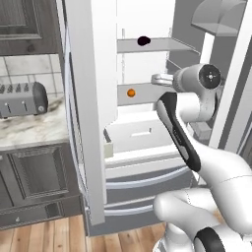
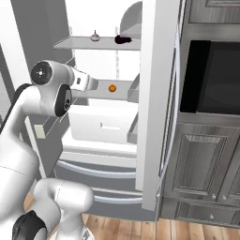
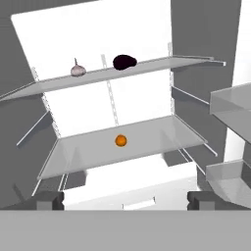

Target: Place the eggplant in the correct fridge rack based on whether it is a fruit or vegetable. Finally, close the fridge door.

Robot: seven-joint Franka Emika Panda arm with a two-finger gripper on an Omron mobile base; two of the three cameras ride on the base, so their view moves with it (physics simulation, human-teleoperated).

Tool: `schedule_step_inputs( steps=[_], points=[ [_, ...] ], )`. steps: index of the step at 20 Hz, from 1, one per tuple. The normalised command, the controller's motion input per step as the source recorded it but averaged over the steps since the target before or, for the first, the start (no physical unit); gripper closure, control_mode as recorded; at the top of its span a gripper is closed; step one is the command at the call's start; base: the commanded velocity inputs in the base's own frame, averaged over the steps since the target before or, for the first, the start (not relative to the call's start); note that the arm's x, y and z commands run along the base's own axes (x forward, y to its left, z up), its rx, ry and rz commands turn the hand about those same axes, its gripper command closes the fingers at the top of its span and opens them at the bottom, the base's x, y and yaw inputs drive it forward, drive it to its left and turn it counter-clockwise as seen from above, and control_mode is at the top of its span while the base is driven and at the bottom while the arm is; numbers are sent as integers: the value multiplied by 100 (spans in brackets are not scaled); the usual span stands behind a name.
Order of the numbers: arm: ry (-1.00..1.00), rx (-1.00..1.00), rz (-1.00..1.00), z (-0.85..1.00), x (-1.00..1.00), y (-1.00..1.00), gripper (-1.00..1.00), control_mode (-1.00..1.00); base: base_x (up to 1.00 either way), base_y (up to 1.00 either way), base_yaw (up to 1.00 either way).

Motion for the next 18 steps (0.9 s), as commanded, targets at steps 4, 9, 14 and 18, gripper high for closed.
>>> schedule_step_inputs(
  steps=[4,9,14,18],
  points=[
    [0,0,0,0,0,0,-100,-100,0,0,5],
    [-20,-10,2,15,-59,31,-100,-100,0,0,0],
    [-38,-23,7,45,-100,71,-100,-100,0,0,0],
    [-16,-31,11,22,-99,97,-100,-100,0,0,0]
  ],
)
